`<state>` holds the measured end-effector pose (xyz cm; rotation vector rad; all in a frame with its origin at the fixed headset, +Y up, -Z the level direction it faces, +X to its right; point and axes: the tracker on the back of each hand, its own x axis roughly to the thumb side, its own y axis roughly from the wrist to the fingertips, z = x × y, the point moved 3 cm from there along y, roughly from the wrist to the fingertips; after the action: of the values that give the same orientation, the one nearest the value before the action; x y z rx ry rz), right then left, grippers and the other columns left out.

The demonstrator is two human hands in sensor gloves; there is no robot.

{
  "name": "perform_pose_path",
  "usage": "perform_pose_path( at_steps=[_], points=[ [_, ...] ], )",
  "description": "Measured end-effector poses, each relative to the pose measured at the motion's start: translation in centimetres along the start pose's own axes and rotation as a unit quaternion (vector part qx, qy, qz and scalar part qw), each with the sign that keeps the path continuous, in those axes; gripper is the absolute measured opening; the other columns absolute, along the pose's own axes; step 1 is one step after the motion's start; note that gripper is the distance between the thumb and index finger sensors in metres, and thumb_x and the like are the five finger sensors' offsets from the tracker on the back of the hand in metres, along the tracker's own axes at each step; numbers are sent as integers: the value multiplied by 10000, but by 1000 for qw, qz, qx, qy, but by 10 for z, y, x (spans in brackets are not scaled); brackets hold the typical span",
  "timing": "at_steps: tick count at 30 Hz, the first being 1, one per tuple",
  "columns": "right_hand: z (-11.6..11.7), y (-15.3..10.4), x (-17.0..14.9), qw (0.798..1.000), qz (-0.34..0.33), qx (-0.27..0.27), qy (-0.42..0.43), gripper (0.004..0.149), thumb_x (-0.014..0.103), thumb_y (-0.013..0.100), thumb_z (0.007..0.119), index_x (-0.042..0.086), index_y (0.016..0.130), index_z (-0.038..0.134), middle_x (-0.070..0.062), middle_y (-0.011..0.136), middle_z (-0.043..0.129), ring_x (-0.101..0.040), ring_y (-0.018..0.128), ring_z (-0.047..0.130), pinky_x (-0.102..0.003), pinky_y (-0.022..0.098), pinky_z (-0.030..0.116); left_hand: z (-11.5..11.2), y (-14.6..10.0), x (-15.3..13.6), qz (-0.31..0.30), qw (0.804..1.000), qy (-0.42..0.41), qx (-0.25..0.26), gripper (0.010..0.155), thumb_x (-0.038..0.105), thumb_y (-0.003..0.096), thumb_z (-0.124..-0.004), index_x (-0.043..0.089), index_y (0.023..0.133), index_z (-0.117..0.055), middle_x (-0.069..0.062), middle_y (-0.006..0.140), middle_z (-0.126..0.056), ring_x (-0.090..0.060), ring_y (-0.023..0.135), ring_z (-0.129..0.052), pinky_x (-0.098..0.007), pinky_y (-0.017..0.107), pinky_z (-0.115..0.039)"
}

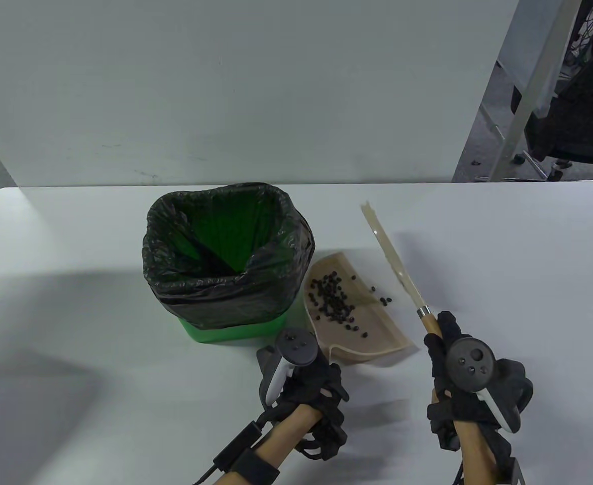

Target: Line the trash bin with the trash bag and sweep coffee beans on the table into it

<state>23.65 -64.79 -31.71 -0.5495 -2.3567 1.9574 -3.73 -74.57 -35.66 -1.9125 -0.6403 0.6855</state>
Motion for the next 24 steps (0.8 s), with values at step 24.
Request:
perform_pose_path(
  at_steps=[24],
  points=[
    [-4, -1, -14, 993, 28, -21, 114, 542, 429, 626, 632, 153, 1093, 606, -93, 763, 947, -176, 397, 994, -375, 292, 907, 0, 4, -17, -12, 998, -54, -37, 818, 361, 573, -645, 59, 1058, -59, -167, 1052, -493, -142, 620, -921, -301, 379, -943]
  ],
)
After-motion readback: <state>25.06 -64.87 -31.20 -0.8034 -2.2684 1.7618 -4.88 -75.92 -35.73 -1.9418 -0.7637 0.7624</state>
